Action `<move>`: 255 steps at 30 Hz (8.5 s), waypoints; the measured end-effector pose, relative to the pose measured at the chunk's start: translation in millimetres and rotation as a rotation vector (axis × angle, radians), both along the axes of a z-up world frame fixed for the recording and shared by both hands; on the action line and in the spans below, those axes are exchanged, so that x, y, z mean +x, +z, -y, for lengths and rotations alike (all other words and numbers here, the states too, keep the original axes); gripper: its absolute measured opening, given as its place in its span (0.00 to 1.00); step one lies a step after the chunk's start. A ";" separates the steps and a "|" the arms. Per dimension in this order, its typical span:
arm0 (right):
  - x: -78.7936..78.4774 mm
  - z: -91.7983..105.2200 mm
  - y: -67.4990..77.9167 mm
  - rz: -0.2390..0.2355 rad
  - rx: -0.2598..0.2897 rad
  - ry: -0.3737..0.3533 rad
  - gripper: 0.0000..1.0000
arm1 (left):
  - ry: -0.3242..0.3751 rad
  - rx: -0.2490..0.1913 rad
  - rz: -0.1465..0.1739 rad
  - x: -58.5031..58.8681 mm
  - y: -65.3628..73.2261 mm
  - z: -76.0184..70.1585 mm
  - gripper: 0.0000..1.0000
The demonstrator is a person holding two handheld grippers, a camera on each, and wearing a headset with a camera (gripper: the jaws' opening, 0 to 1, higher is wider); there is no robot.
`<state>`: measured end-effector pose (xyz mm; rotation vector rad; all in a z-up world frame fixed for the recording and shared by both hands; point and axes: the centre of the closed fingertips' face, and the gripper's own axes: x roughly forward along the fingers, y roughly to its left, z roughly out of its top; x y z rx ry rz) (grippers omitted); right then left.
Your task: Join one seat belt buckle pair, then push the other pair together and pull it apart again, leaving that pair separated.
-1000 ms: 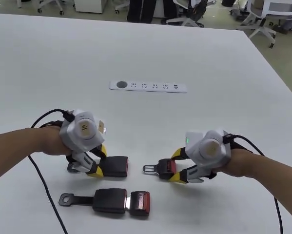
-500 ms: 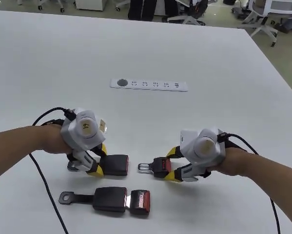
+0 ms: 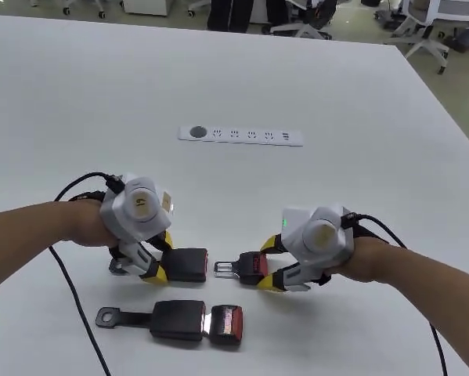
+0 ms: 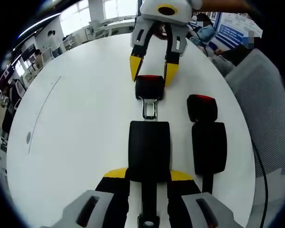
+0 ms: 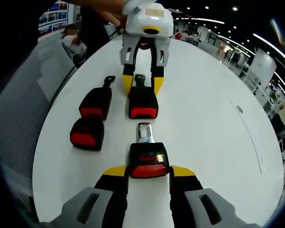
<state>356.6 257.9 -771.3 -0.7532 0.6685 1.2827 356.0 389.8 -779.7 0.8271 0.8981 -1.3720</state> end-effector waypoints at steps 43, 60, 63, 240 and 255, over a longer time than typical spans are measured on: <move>-1.9 -28.3 -1.2 0.007 0.031 0.001 0.29 | 0.017 -0.008 0.000 0.4 -2.5 -0.3 0.30; -4.9 -33.8 1.1 -0.019 0.043 -0.008 0.27 | 0.005 -0.005 0.004 -1.4 -1.1 -0.3 0.30; -5.9 -34.3 1.9 -0.020 0.036 -0.002 0.27 | 0.001 0.002 0.004 -0.9 -1.7 -0.7 0.30; -24.4 49.6 14.5 0.006 -0.017 -0.064 0.67 | 0.372 -0.215 0.024 -33.7 26.5 -52.5 0.63; -43.1 48.8 23.1 0.015 0.093 -0.203 0.75 | 0.530 -0.359 0.084 -56.5 31.5 -64.2 0.74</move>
